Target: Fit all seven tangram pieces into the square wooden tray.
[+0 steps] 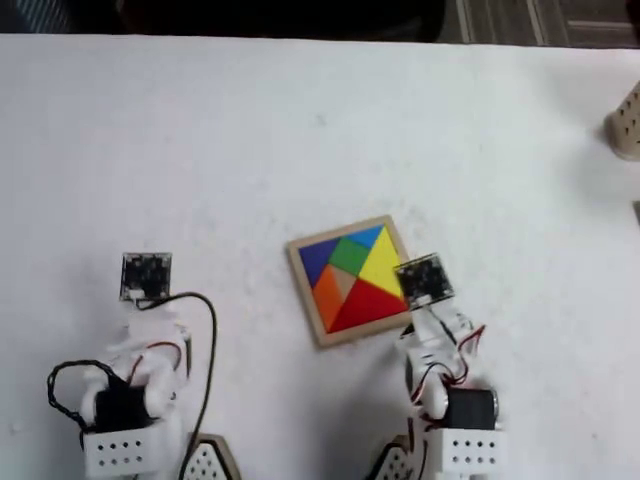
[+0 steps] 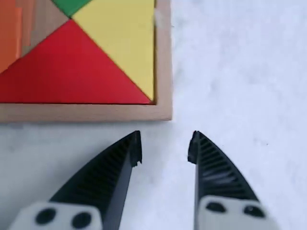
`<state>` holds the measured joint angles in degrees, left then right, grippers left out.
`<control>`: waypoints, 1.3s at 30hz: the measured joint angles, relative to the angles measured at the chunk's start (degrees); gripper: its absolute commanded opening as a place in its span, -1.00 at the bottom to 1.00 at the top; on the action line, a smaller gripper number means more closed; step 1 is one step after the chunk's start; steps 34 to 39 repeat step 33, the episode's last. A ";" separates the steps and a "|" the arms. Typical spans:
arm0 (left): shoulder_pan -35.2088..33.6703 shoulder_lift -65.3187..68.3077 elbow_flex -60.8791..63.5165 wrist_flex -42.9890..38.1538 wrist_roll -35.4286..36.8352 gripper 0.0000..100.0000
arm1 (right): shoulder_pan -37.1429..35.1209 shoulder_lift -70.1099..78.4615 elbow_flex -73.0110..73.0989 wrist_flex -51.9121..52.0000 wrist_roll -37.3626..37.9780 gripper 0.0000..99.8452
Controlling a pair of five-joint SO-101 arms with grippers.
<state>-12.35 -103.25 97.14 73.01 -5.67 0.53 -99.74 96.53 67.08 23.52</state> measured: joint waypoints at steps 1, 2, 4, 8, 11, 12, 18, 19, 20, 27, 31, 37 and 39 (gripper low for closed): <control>0.00 0.00 0.00 0.00 0.00 -0.95 | 0.79 0.00 0.00 0.00 0.00 -0.67; 0.00 0.00 0.00 0.00 0.00 -0.95 | 1.49 0.00 0.00 0.00 0.00 -0.67; 0.00 0.00 0.00 0.00 0.00 -0.95 | 2.46 0.00 0.00 0.00 0.00 -0.67; 0.00 0.00 0.00 0.00 0.00 -0.95 | 2.29 0.00 0.00 0.00 0.00 -0.67; 0.00 0.00 0.00 0.00 0.00 -0.95 | 2.46 0.00 0.00 0.00 0.00 -0.67; 0.00 0.00 0.00 0.00 0.00 -0.95 | 2.37 0.00 0.00 0.00 0.00 -0.67; 0.00 0.00 0.00 0.00 0.00 -0.95 | 2.37 0.00 0.00 0.00 0.00 -0.67; 0.00 0.00 0.00 0.00 0.00 -0.95 | 2.37 0.00 0.00 0.00 0.00 -0.67; 0.00 0.00 0.00 0.00 0.00 -0.95 | 2.37 0.00 0.00 0.00 0.00 -0.67; 0.00 0.00 0.00 0.00 0.00 -0.95 | 2.37 0.00 0.00 0.00 0.00 -0.67; 0.00 0.00 0.00 0.00 0.00 -0.95 | 2.37 0.00 0.00 0.00 0.00 -0.67; 0.00 0.00 0.00 0.00 0.00 -0.95 | 2.37 0.00 0.00 0.00 0.00 -0.67; 0.00 0.00 0.00 0.00 0.00 -0.95 | 2.37 0.00 0.00 0.00 0.00 -0.67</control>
